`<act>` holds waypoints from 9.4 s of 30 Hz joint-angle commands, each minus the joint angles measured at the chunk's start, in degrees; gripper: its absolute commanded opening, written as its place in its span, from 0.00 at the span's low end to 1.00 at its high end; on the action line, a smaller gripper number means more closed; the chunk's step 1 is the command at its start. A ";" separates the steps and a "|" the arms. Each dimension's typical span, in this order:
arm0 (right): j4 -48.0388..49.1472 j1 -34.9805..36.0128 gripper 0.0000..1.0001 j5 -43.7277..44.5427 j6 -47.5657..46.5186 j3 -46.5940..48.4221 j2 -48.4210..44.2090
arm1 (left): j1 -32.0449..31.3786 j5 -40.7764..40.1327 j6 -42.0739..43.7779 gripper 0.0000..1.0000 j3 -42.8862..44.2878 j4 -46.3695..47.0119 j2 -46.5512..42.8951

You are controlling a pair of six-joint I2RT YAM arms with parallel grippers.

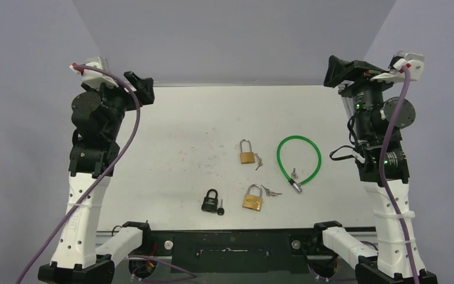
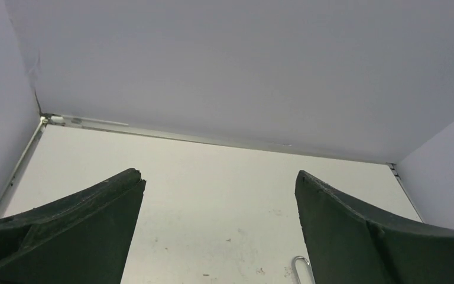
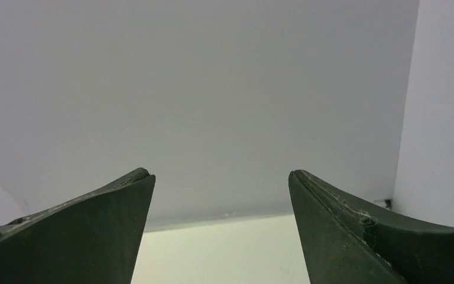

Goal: Unlock with the key

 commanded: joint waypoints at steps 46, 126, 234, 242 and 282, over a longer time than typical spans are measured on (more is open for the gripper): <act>-32.65 58.31 0.62 -2.95 31.90 -16.29 45.37 | -5.06 3.99 -20.65 0.90 -42.88 7.32 -11.74; -3.48 47.83 0.28 -10.55 5.28 -24.53 26.31 | -17.72 44.84 -46.80 0.06 -48.25 44.98 16.90; 5.65 18.09 0.00 -21.15 31.77 -50.48 6.32 | -56.93 -19.51 -20.65 0.78 -31.20 -16.19 31.58; 5.95 18.09 0.00 -20.98 32.28 -50.97 6.04 | -56.93 -17.18 -18.49 0.50 -31.36 -16.62 31.90; 9.71 27.88 0.00 -30.72 22.18 -44.20 3.80 | -20.33 28.09 -81.25 0.29 -45.30 30.46 -1.19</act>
